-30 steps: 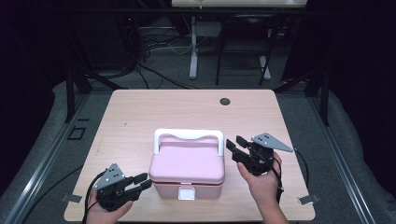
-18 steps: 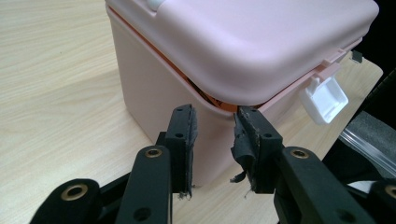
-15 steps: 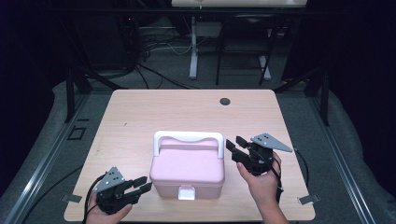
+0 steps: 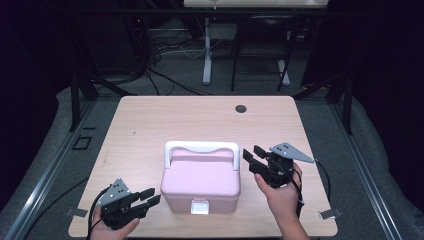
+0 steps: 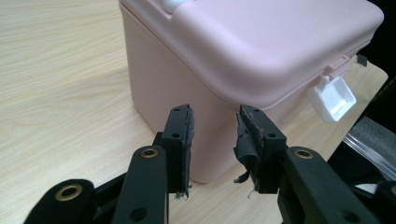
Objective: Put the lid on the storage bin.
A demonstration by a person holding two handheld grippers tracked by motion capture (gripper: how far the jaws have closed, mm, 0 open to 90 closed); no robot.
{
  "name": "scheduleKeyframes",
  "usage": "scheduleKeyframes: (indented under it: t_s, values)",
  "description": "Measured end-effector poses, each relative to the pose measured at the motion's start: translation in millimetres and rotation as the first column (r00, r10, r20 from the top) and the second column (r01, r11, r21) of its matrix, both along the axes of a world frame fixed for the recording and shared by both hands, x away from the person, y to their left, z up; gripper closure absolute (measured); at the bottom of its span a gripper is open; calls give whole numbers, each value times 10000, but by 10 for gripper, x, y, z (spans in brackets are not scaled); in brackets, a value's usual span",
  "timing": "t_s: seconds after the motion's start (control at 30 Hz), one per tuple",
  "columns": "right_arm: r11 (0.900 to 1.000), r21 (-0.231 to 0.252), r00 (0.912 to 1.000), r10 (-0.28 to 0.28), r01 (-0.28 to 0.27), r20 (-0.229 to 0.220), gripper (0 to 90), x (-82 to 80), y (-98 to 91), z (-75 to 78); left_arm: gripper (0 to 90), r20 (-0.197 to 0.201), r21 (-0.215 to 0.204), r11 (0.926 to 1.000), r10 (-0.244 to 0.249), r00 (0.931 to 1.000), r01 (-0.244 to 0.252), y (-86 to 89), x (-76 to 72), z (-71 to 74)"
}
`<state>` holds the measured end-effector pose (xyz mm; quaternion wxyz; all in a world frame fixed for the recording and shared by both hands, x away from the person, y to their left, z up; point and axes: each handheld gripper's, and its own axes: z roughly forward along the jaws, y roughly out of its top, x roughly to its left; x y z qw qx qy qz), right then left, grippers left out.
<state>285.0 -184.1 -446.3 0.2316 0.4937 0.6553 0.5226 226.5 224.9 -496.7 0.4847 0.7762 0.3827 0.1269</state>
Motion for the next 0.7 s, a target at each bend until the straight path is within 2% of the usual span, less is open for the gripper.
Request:
scheduleKeyframes:
  t_s: [0.2,0.53,0.7]
  values:
    - [10000,30,10000,-48,48,4,564,6,-12,-2,622,9,-169,9994,309,9995,-309,49,43,-7]
    - [9999,-19,9998,-157,157,-96,563,38,-33,-48,592,181,-63,9975,700,9974,-699,65,178,-50]
    - [9997,-24,9995,-254,253,-205,561,61,-56,-81,578,193,-36,9943,1069,9941,-1069,88,286,-96]
